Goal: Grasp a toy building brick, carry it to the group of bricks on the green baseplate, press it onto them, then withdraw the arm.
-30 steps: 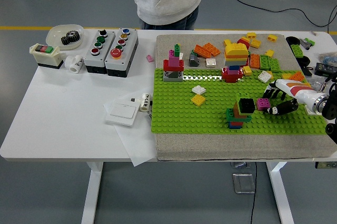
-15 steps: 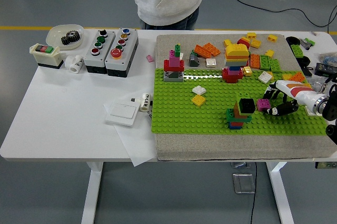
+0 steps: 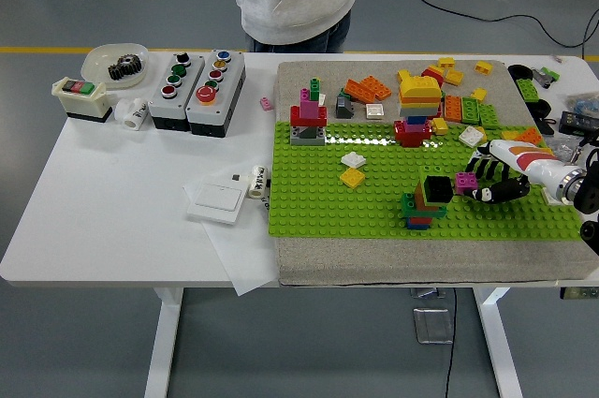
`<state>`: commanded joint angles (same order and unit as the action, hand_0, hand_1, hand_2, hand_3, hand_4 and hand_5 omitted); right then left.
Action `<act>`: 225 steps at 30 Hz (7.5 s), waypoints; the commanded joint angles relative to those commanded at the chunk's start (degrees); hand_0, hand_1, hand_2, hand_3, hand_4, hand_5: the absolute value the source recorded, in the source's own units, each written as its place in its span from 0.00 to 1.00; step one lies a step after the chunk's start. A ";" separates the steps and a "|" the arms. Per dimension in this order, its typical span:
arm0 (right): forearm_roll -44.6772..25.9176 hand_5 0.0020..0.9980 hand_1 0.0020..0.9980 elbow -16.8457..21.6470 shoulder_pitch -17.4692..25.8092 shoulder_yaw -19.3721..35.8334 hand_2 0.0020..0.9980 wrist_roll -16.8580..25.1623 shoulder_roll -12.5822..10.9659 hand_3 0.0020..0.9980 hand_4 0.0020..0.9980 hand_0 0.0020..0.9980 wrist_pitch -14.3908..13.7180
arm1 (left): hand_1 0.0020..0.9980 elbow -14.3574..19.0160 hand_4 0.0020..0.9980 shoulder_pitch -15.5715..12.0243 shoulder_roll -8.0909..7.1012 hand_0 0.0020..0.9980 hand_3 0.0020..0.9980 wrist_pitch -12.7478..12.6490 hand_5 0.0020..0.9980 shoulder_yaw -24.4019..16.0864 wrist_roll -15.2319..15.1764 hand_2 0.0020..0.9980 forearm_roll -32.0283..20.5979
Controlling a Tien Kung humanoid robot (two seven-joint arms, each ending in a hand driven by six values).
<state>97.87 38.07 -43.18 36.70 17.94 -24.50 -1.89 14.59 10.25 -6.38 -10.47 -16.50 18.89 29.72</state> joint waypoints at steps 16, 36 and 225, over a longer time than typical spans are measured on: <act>-1.28 0.35 0.40 1.54 0.40 4.02 0.48 1.09 -0.75 0.49 0.69 0.32 -1.76 | 0.56 -0.04 0.64 -0.11 -0.02 0.50 0.60 0.01 0.71 -0.15 0.06 0.63 0.11; 0.41 0.35 0.40 22.69 6.67 18.65 0.48 1.00 -8.56 0.50 0.66 0.32 -2.81 | 0.57 -0.03 0.64 -0.43 -0.02 0.50 0.60 -0.01 0.71 -0.65 0.23 0.63 0.78; 4.90 0.43 0.58 40.56 18.82 17.92 0.67 2.63 -12.56 0.60 0.89 0.42 -1.36 | 0.57 0.22 0.64 -0.34 0.28 0.50 0.60 0.99 0.72 -1.84 0.96 0.65 3.27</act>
<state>102.77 78.62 -24.36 54.62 20.57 -37.06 -3.25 14.81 9.91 -6.10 -9.49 -18.34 19.85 33.00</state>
